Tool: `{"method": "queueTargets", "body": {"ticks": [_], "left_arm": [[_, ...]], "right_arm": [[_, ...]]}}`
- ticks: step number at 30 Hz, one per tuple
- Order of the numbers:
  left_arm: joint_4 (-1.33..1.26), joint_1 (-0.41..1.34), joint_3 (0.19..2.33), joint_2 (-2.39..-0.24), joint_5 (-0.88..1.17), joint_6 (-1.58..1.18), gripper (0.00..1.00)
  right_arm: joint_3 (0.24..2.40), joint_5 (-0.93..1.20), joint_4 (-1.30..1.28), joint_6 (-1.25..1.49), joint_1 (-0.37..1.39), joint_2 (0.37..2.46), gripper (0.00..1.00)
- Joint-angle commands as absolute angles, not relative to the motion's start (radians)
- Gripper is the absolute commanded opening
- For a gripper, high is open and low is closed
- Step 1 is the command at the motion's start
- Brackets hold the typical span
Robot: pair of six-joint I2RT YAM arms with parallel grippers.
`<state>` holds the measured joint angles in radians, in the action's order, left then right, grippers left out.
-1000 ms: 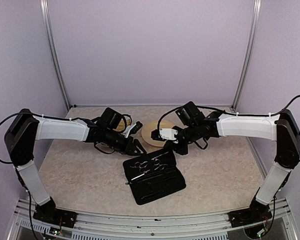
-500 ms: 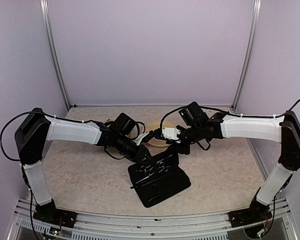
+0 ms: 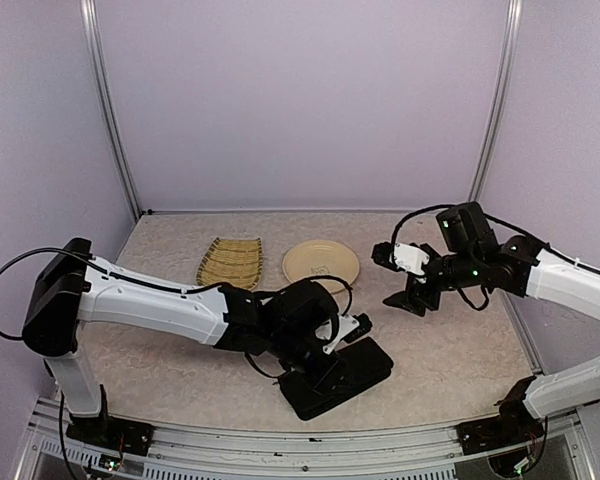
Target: Sort the hair-cutting tools
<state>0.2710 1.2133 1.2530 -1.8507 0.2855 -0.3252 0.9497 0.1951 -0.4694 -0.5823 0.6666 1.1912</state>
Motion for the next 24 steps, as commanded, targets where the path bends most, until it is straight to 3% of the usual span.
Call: {"method": "queueTargets", "body": {"ticks": [1, 10, 15, 20, 24], "left_arm": [[0.201, 1.279, 1.247, -1.929, 0.202, -0.398, 0.46], [0.191, 1.304, 1.261, -1.903, 0.15, -0.409, 0.46], [0.224, 1.327, 1.266, -1.731, 0.072, -0.406, 0.47], [0.182, 1.318, 1.039, -1.492, -0.213, -0.438, 0.52], [0.15, 1.272, 0.844, -1.359, -0.275, -0.507, 0.54]], "right_arm": [[0.827, 0.124, -0.458, -0.546, 0.64, 1.087, 0.82], [0.797, 0.279, -0.476, -0.563, 0.626, 1.059, 0.82], [0.817, 0.468, -0.56, -0.703, 0.631, 1.125, 0.72], [0.836, 0.484, -0.532, -0.741, 0.712, 1.191, 0.67], [0.812, 0.367, -0.477, -0.763, 0.879, 1.216, 0.7]]}}
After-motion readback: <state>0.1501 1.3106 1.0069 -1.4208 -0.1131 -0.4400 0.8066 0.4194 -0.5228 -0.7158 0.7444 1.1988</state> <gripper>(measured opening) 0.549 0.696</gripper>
